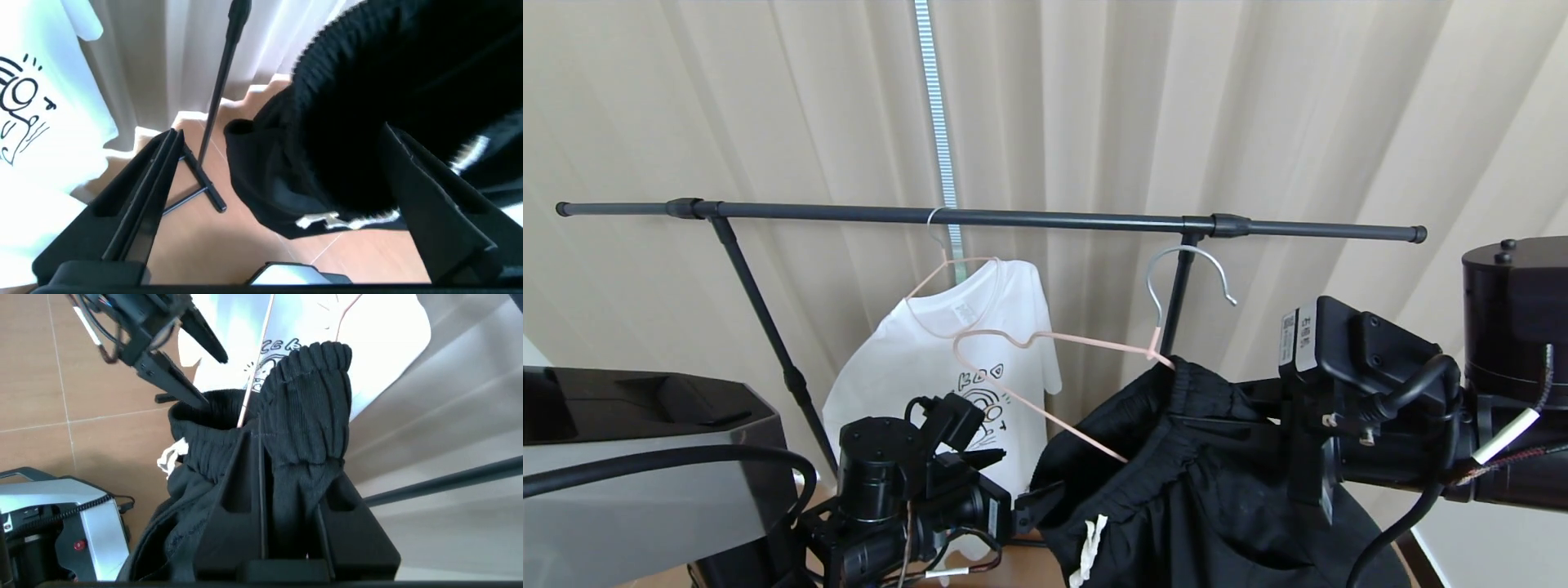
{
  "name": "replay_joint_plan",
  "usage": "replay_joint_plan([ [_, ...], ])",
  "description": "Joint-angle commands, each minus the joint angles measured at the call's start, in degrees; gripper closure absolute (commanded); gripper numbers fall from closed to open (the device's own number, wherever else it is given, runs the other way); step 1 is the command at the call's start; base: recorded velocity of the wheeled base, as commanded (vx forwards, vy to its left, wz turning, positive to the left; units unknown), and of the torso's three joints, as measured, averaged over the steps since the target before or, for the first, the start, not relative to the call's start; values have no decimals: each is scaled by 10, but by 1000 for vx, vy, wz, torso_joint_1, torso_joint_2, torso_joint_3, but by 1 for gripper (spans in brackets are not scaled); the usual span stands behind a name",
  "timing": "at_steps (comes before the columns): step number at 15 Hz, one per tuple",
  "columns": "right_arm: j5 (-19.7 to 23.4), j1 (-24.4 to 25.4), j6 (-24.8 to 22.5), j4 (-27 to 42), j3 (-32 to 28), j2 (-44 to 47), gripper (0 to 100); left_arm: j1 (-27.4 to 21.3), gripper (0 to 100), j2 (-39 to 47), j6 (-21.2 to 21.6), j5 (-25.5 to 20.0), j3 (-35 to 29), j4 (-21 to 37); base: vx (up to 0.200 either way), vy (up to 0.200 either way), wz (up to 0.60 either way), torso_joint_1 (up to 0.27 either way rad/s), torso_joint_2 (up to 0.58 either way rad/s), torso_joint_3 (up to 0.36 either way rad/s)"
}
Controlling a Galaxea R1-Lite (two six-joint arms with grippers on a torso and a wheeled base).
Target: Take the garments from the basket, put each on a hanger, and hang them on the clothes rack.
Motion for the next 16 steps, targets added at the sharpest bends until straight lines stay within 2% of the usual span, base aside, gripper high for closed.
replay_joint_plan([
  [1, 0, 3, 0, 0, 1, -9, 100, -5, 100, 11, 0, 0, -3, 0, 0, 0, 0, 0, 0, 0],
  [7, 0, 2, 0, 0, 1, -9, 100, -6, 100, 4, 0, 10, 8, -4, 0, 0, 0, 0, 0, 0],
  [9, 0, -1, 0, 0, 1, -8, 100, 3, 100, -18, 0, 29, 23, -5, 0, 0, 0, 0, 0, 0],
  [16, -1, -6, -2, 0, 5, -8, 100, 47, 100, -72, 11, 34, 65, -5, 0, 0, 0, 0, 0, 0],
])
